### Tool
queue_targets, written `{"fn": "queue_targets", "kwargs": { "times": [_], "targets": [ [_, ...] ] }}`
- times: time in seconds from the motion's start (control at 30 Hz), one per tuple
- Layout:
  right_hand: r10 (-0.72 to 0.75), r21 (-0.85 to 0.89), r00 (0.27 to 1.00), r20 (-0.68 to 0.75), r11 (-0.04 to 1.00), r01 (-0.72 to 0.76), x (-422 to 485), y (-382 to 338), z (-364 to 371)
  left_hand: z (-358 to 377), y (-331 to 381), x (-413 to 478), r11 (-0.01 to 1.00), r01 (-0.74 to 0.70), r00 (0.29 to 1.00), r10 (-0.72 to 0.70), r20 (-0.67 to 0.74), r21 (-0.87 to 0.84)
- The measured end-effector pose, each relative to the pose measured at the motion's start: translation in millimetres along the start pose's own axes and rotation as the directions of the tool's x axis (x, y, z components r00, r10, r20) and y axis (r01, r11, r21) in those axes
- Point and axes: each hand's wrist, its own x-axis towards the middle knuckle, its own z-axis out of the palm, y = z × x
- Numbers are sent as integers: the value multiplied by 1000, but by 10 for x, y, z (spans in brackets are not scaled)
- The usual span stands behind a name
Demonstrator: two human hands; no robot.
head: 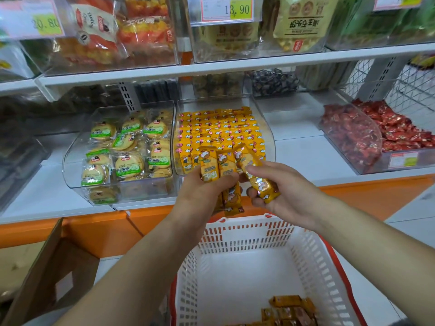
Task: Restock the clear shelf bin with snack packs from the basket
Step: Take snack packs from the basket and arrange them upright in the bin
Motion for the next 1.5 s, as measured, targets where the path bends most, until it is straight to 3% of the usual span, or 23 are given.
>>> {"fn": "queue_targets", "kwargs": {
  "times": [0.4,0.5,0.6,0.83,0.97,1.07,1.17,1.3,1.5],
  "targets": [
    [10,165,1000,-11,986,-8,82,-55,-91,-156,77,11,1000,-13,998,14,-54,18],
    [-77,14,997,-6,997,77,81,-77,-133,-198,91,10,1000,-15,998,16,-57,25],
    [-143,-190,986,-90,974,124,80,-122,-161,-253,102,23,1000,-10,998,11,-63,24],
    [-329,-390,930,-168,888,244,311,-499,-273,-350,123,91,1000,-21,996,23,-87,18],
    [-445,-742,890,-102,630,230,602,-754,-348,-371,122,129,1000,-23,996,24,-87,21],
    [-432,-868,902,-22,456,197,833,-868,-365,-388,116,148,1000,-28,996,29,-85,13],
    [-402,-981,915,36,162,110,1050,-888,-366,-399,110,155,999,-30,996,31,-83,15],
    [-266,-973,957,115,-224,54,1240,-842,-320,-397,112,162,999,-37,996,38,-75,22],
    [-215,-790,967,134,-612,-26,1355,-725,-238,-399,111,184,999,-29,998,30,-53,21]
  ]
}}
